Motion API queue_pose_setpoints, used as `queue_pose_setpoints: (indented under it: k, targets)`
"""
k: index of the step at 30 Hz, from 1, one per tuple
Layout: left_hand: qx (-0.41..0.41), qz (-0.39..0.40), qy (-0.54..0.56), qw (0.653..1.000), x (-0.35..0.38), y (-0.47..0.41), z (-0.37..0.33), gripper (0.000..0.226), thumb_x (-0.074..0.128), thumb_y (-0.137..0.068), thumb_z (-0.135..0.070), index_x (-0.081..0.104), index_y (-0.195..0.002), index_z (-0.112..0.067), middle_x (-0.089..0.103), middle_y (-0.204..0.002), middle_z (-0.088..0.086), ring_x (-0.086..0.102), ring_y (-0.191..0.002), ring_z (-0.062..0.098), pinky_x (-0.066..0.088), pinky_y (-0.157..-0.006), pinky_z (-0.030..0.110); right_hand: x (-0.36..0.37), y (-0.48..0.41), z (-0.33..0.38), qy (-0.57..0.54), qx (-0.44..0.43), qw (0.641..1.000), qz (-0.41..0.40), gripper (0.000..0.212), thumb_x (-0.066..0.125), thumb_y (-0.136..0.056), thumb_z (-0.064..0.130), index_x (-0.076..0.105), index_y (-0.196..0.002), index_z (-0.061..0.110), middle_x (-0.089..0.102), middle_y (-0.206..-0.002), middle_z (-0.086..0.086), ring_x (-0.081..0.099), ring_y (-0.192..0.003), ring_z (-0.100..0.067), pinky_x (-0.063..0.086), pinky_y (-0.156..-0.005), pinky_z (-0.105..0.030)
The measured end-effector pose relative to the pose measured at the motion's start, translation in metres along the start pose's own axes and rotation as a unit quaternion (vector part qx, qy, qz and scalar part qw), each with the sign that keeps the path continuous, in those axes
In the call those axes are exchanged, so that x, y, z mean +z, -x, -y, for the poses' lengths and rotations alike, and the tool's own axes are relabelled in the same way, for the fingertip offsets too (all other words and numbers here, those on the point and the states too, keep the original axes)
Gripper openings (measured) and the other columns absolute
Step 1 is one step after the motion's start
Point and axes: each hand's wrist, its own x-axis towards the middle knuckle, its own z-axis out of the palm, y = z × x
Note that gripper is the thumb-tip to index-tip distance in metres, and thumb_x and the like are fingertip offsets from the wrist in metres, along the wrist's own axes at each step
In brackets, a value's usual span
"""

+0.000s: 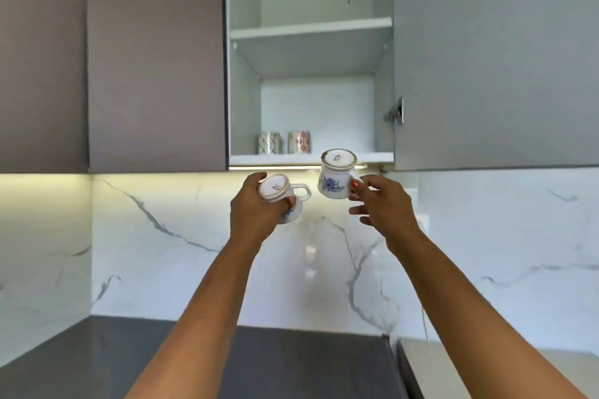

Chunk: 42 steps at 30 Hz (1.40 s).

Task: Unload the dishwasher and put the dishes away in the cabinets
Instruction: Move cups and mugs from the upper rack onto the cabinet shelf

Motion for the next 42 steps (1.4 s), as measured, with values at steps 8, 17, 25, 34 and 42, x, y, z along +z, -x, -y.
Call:
queue_pose_setpoints:
  k: [8, 17, 25, 34, 42]
  targets:
    - [0.056, -0.006, -0.139, 0.989, 0.006, -0.127, -0.004, 0.059, 0.078, -0.072, -0.023, 0.05, -0.123, -0.015, 0.06, -0.118, 0.007, 0.058, -0.103, 0.026, 0.051, -0.087, 0.034, 0.046, -0.133, 0.017, 0.073, -0.066, 0.994, -0.047, 0.027, 0.058, -0.091, 0.034, 0.063, -0.068, 0.021, 0.07, -0.079, -0.005, 0.064, -0.072, -0.023, 0.054, -0.072, -0.037]
    - [0.106, 0.052, -0.24, 0.964, 0.032, -0.26, 0.026, 0.051, 0.073, -0.077, -0.029, 0.052, -0.122, -0.015, 0.06, -0.12, 0.007, 0.058, -0.104, 0.025, 0.042, -0.077, 0.027, 0.112, -0.256, -0.013, 0.303, -0.038, 0.949, -0.076, 0.031, 0.055, -0.088, 0.046, 0.063, -0.072, 0.02, 0.071, -0.092, -0.006, 0.067, -0.087, -0.027, 0.052, -0.08, -0.034]
    - [0.032, 0.167, -0.305, 0.937, 0.062, -0.328, 0.064, 0.032, 0.066, -0.079, -0.022, 0.062, -0.105, -0.005, 0.063, -0.094, 0.01, 0.059, -0.077, 0.025, 0.042, -0.061, 0.024, 0.151, -0.303, -0.04, 0.408, 0.012, 0.906, -0.11, 0.027, 0.058, -0.086, 0.042, 0.061, -0.085, 0.016, 0.069, -0.1, -0.006, 0.06, -0.084, -0.025, 0.04, -0.072, -0.026]
    - [0.032, 0.179, -0.35, 0.919, 0.067, -0.359, 0.09, 0.038, 0.066, -0.08, -0.029, 0.061, -0.111, -0.007, 0.065, -0.109, 0.012, 0.062, -0.092, 0.027, 0.043, -0.069, 0.025, 0.178, -0.333, -0.034, 0.467, 0.083, 0.88, -0.037, 0.029, 0.072, -0.075, 0.033, 0.058, -0.056, 0.015, 0.063, -0.06, -0.001, 0.063, -0.062, -0.02, 0.052, -0.075, -0.028]
    - [0.103, 0.149, -0.404, 0.897, 0.068, -0.367, 0.106, 0.046, 0.064, -0.084, -0.037, 0.054, -0.118, -0.008, 0.058, -0.12, 0.013, 0.058, -0.106, 0.029, 0.039, -0.073, 0.029, 0.209, -0.344, -0.037, 0.52, 0.05, 0.853, 0.013, 0.021, 0.065, -0.082, 0.031, 0.06, -0.068, 0.016, 0.06, -0.063, 0.002, 0.054, -0.055, -0.016, 0.04, -0.059, -0.022]
